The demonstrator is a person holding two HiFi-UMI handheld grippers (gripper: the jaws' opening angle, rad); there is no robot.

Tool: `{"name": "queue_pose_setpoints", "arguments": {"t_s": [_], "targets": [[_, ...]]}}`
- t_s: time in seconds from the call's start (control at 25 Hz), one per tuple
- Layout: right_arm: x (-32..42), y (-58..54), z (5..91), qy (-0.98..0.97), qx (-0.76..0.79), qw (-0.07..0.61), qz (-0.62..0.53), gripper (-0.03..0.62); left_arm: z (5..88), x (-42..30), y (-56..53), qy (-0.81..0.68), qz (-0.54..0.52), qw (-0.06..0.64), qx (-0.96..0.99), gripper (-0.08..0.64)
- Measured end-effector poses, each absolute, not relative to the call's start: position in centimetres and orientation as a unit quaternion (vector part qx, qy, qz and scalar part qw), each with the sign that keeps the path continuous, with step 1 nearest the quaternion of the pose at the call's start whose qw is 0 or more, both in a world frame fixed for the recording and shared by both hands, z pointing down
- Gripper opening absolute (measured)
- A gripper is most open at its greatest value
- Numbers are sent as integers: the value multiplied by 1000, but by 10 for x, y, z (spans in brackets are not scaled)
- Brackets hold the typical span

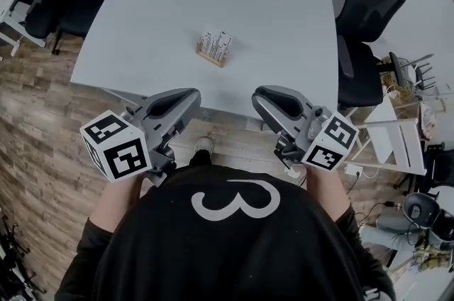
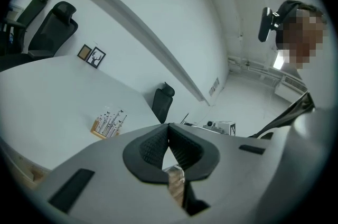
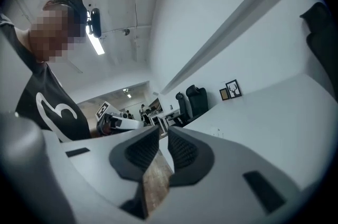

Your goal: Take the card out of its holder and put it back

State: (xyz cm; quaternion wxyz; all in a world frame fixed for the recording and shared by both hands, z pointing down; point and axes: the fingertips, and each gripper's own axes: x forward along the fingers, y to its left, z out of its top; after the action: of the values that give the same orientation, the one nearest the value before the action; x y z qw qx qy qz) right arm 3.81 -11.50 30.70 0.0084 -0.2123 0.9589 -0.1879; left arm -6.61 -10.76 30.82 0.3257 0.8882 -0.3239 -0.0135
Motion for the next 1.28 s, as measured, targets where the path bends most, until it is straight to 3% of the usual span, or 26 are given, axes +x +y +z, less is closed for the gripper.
{"name": "queue_pose_setpoints", "arguments": {"t_s": [0.2, 0.6, 1.28], "targets": [[49, -71, 294, 949, -221, 39, -221, 12, 295, -46, -63, -309, -23, 298, 903, 11], [66, -1, 287, 950, -213, 50, -223, 8, 285, -15, 4, -296, -30, 275, 914, 11], [76, 2, 283, 951, -234, 43, -196, 8, 287, -12, 11, -302, -30, 280, 911, 11]]}}
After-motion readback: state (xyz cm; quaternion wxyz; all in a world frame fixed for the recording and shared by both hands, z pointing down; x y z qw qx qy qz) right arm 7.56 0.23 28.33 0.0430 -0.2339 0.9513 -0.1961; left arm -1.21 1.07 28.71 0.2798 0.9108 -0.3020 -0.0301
